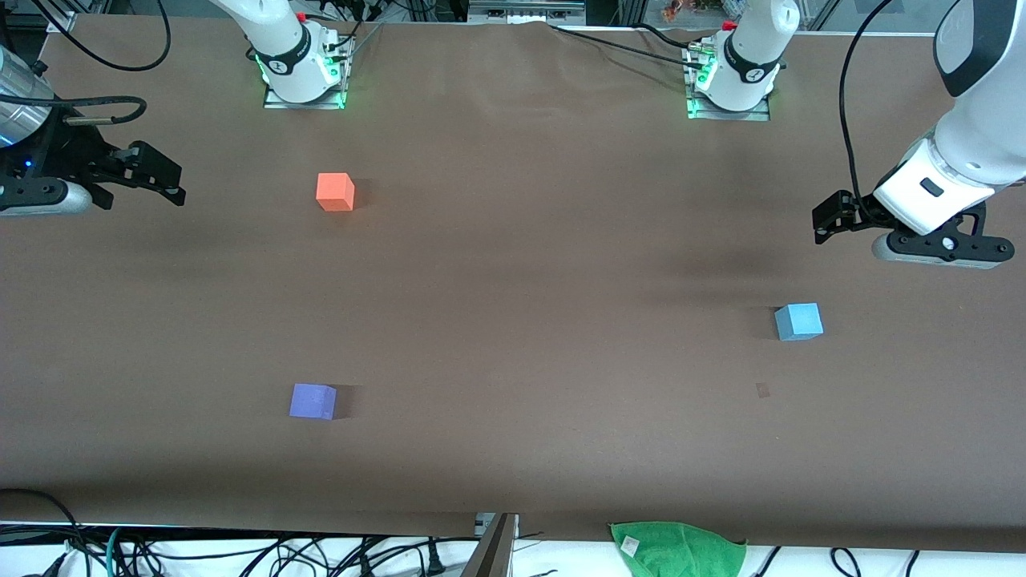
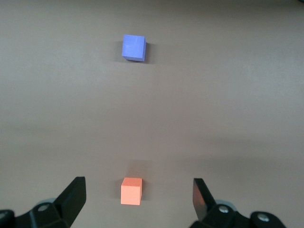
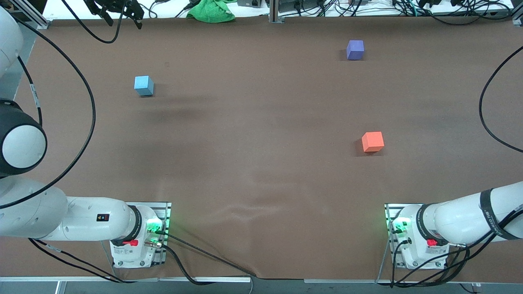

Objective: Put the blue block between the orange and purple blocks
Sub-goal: 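Lower the left gripper over the light blue cube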

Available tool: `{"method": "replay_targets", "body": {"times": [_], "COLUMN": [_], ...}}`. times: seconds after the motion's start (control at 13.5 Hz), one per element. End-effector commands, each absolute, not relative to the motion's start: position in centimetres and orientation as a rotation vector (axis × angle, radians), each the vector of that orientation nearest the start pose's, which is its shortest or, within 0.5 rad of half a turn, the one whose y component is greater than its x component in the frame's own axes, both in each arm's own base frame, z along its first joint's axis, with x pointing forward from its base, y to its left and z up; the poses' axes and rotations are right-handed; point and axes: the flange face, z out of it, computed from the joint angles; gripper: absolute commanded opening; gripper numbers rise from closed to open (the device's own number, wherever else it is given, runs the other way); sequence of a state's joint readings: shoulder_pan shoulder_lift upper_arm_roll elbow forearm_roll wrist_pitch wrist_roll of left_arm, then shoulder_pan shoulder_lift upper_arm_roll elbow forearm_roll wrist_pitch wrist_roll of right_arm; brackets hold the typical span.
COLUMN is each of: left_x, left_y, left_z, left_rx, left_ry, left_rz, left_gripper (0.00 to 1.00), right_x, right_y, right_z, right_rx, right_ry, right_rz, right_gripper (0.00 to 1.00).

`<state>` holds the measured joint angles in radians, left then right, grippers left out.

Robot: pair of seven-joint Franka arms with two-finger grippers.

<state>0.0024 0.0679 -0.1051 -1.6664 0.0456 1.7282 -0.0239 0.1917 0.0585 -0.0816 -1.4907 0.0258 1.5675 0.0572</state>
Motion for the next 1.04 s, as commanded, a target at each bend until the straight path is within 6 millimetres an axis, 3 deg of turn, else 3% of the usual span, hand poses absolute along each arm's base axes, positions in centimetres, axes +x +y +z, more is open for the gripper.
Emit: {"method": "replay_targets", "body": {"times": [0.0,0.07,0.15,0.22,0.59,0.81,0.96], "left_x": [59.3,59.4,60.0,60.6,63.7,64.7,65.5], "left_y": [-4.1,-4.0,-3.8,-2.2,5.1,5.0,6.3], "left_z": [54.1,53.6,51.8,50.2,37.4,31.4,28.1], "left_rx": [-3.096,-3.091,-3.092,-3.091,-3.101,-3.107,-3.083], "left_ry": [0.112,0.109,0.112,0.081,-0.057,-0.052,-0.034], "left_rz": [0.057,0.073,0.119,0.160,0.370,0.406,0.358], "left_gripper": [1.00,1.00,1.00,1.00,1.00,1.00,1.00], "right_x": [57.0,57.0,57.0,57.0,57.0,57.0,57.0], "right_y": [6.5,6.5,6.5,6.5,6.5,6.4,6.4], "right_z": [63.2,63.2,63.2,63.2,63.2,63.2,63.2], "right_rx": [-3.114,-3.114,-3.115,-3.113,-3.115,-3.115,-3.115], "right_ry": [-0.104,-0.104,-0.104,-0.104,-0.104,-0.104,-0.104], "right_rz": [-0.031,-0.031,-0.029,-0.029,-0.026,-0.024,-0.024], "right_gripper": [0.99,0.99,0.99,0.99,0.99,0.99,0.99]}}
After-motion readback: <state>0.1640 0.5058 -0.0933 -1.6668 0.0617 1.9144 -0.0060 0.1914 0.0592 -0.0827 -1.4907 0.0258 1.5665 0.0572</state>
